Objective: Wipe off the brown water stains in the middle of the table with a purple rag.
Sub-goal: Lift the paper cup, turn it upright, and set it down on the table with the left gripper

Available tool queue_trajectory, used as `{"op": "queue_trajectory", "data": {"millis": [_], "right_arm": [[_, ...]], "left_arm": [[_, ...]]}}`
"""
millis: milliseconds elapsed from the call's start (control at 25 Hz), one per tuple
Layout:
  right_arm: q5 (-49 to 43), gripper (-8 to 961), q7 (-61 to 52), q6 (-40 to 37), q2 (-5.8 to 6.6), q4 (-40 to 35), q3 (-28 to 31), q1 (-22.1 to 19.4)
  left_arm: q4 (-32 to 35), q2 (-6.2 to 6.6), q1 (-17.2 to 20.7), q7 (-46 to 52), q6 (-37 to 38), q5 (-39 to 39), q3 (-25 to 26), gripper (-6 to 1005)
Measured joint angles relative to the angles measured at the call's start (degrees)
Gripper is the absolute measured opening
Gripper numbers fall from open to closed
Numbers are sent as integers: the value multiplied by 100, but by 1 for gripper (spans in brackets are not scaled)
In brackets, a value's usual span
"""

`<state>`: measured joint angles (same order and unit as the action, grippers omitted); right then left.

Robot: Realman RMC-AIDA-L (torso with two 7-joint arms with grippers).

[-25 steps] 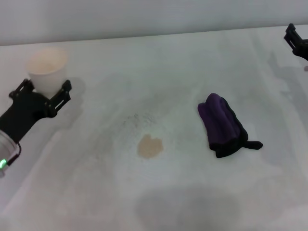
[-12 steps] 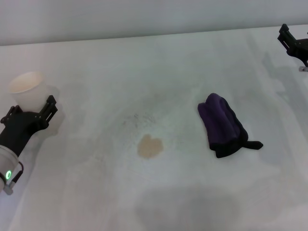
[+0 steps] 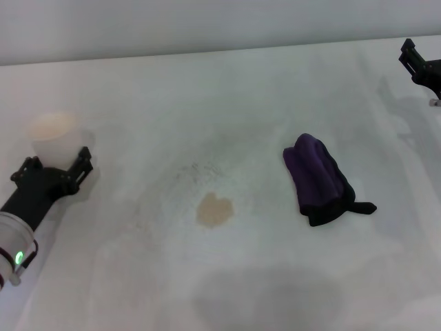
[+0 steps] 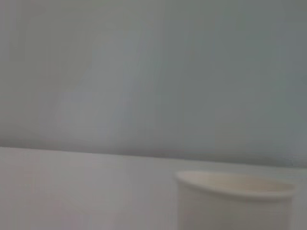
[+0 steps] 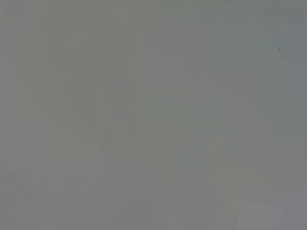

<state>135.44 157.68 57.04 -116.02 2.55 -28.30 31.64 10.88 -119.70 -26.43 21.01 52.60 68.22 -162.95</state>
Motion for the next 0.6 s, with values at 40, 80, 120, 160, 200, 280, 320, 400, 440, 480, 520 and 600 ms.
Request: {"op": "queue_trajectory", "data": {"millis": [40,80,120,160,200,280,320,400,440,480,520,600], "right_arm": [[0,853,0,0,0,0,0,0],[0,853,0,0,0,0,0,-3],[0,853,0,0,0,0,0,-7],[0,852,0,0,2,-10,0,-16],[0,852,0,0,2,-10,0,-16],[0,852,0,0,9,-31,0,-23],[0,851,0,0,11,-33,0,-25],[0,851,0,0,14,-34,0,-29],[0,850,0,0,19,-37,0,-36],[0,850,0,0,22,-39,0,-43],[0,850,0,0,26,-41,0,-50],[0,849,0,0,29,-44,0,-58]], "left_arm": [[3,0,15,-13,3,-94,-1,758],[30,0,48,-67,26,-190,0,758],[56,-1,73,-112,42,-250,0,759],[177,-1,169,-404,128,-290,0,760],[177,-1,169,-404,128,-290,0,762],[279,-1,260,-732,188,-292,-1,766],[286,-1,281,-760,190,-299,0,767],[291,-1,307,-770,195,-309,0,771],[296,0,324,-771,201,-315,-1,773],[303,1,348,-771,223,-316,0,828],[305,2,363,-772,239,-316,0,883],[309,8,396,-772,273,-316,0,885]]}}
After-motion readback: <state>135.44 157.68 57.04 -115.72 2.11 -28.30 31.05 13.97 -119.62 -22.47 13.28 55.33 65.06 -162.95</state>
